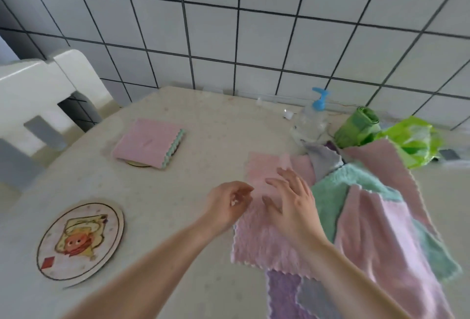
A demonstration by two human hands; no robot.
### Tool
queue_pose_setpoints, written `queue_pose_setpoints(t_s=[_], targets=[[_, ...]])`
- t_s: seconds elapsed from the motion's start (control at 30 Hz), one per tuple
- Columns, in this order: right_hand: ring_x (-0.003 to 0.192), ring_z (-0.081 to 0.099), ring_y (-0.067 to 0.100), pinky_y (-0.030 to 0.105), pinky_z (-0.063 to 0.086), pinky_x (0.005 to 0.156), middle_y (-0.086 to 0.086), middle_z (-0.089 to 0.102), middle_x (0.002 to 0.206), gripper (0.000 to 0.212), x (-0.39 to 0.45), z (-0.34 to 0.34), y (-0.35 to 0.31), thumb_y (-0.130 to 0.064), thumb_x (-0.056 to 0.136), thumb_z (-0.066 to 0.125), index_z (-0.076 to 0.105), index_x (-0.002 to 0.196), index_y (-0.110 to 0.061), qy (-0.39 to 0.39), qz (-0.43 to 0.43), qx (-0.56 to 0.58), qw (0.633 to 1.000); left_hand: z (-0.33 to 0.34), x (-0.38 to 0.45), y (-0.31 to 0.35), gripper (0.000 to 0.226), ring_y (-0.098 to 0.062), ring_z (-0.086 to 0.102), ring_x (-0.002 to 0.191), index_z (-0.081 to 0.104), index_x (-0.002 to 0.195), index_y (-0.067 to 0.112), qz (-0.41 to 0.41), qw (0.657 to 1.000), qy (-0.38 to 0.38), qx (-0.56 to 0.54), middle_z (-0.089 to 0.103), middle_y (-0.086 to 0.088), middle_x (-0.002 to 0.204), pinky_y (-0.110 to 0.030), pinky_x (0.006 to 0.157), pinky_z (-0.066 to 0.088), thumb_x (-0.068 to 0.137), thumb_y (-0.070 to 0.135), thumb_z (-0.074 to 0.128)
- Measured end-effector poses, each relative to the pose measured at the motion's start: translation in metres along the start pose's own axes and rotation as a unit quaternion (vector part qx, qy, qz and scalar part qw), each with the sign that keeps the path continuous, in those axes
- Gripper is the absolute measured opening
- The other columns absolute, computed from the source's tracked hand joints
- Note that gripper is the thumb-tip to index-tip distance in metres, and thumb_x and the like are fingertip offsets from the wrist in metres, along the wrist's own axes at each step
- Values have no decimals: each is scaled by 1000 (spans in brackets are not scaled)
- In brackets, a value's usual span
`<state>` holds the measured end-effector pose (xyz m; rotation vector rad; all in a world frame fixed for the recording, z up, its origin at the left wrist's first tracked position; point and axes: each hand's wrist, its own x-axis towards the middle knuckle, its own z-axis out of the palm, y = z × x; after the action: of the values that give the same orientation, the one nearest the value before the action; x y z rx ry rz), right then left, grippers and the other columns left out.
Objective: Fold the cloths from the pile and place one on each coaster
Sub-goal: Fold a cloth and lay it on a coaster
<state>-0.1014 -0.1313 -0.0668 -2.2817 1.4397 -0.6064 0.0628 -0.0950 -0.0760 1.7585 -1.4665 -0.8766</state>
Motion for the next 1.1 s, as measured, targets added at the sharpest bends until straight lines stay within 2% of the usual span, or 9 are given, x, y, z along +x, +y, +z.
queue_pose_setpoints(t_s=[0.27, 0.37, 0.5, 0.6, 0.7, 0.8, 0.87, 0.93, 1.1], targets=[[141, 23, 17, 35, 15, 115, -6, 32, 150, 44, -45, -51, 80, -30, 89, 52, 49, 133, -24, -116, -47, -90, 988, 77, -19, 41, 24, -18, 67, 91, 62, 90, 27, -66, 987, 33, 144, 73, 5, 87, -37, 80, 50, 76, 44, 53], [142, 25, 19, 35, 15, 115, -4, 34, 150, 49, -34, -57, 88, -21, 89, 51, 44, 137, -22, -116, -88, -88, 985, 88, -20, 59, 24, -17, 65, 80, 58, 75, 28, -80, 980, 47, 176, 69, 2, 79, -31, 70, 46, 76, 51, 51], [145, 12, 16, 38, -3, 115, -5, 27, 153, 61, -13, -66, 86, -7, 88, 47, 30, 144, -24, -161, -163, -144, 963, 91, -18, 84, 14, -1, 49, 61, 71, 81, 16, -69, 989, 61, 117, 63, 6, 70, -17, 58, 33, 85, 24, 60], [139, 25, 15, 42, -11, 114, -7, 44, 136, 55, 3, -82, 80, -6, 87, 47, 40, 135, -32, -172, -184, -204, 946, 84, -18, 100, 11, 2, 54, 70, 69, 86, 16, -32, 996, 31, 78, 59, 16, 73, -4, 62, 36, 88, 16, 58], [122, 43, 15, 46, -7, 115, -8, 53, 115, 30, 16, -101, 79, -13, 91, 47, 57, 112, -31, -157, -192, -252, 936, 68, -16, 105, 11, -13, 62, 82, 62, 84, 25, 12, 998, 53, 44, 64, 7, 82, -29, 78, 50, 88, 17, 56], [123, 45, 15, 48, -6, 115, -10, 54, 123, 22, 27, -120, 84, -19, 90, 52, 62, 107, -30, -130, -183, -255, 941, 49, -21, 116, 24, -21, 62, 76, 57, 76, 28, 37, 996, 82, 24, 62, 8, 75, -39, 73, 48, 88, 8, 58], [120, 48, 16, 47, -3, 114, -11, 52, 131, 29, 33, -133, 90, -19, 88, 56, 61, 113, -30, -105, -191, -255, 942, 35, -26, 125, 34, -21, 64, 77, 57, 74, 36, 37, 992, 116, 18, 64, 11, 76, -39, 73, 50, 87, 5, 59], [110, 55, 19, 51, 2, 114, -8, 60, 116, 38, 38, -148, 95, -14, 85, 57, 59, 119, -30, -84, -186, -264, 943, 23, -29, 134, 36, -14, 65, 77, 57, 74, 39, 44, 989, 141, 10, 65, 15, 77, -35, 75, 51, 87, 6, 60], [104, 56, 21, 53, 7, 114, -5, 60, 94, 16, 53, -186, 93, -25, 85, 60, 64, 100, -28, -27, -170, -273, 947, -8, -41, 161, 17, 11, 56, 59, 61, 80, 24, 66, 980, 182, 35, 62, 19, 76, -8, 60, 44, 89, 10, 59]])
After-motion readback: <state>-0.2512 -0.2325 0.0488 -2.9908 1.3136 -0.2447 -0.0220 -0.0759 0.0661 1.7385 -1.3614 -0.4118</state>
